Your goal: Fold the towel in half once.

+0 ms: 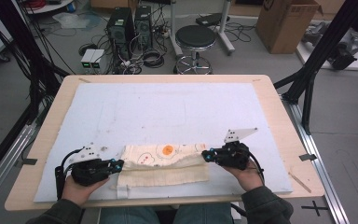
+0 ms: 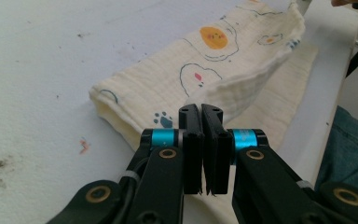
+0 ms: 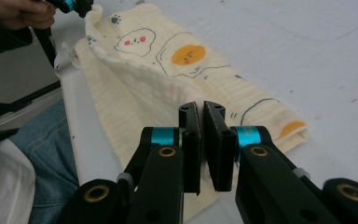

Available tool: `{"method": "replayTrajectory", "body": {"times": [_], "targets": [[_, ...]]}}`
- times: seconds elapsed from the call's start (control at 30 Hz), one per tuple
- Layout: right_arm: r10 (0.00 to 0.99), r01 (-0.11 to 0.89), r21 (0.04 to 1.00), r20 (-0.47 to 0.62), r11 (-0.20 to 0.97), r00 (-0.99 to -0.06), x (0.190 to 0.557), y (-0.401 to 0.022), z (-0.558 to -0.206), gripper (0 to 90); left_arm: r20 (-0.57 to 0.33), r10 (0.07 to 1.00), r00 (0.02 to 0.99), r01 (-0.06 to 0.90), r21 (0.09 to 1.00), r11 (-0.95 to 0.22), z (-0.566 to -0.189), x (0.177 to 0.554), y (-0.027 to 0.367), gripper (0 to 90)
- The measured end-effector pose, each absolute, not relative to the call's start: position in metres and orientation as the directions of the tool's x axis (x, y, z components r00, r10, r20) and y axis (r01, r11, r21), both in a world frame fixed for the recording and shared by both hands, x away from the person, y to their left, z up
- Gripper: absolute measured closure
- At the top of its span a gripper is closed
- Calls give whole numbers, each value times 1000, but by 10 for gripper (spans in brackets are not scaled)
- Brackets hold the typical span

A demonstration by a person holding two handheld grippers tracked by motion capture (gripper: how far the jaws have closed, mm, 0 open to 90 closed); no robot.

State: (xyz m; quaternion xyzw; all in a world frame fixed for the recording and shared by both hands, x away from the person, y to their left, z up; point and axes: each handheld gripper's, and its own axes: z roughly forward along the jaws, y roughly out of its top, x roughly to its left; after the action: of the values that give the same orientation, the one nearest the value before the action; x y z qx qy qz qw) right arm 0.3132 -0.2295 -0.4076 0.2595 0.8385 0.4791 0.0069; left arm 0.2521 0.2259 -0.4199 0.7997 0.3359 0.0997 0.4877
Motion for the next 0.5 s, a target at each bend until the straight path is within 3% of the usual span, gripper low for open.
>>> {"method": "replayTrajectory", "body": {"times": [0.43, 0.5], "targets": [[431, 447, 782, 255, 434, -865, 304, -227, -418, 847, -174, 617, 768, 446, 836, -319, -426, 243, 226, 861], [428, 448, 782, 258, 435, -866, 303, -228, -418, 839, -176, 612, 771, 444, 837, -319, -425, 242, 226, 824]]}}
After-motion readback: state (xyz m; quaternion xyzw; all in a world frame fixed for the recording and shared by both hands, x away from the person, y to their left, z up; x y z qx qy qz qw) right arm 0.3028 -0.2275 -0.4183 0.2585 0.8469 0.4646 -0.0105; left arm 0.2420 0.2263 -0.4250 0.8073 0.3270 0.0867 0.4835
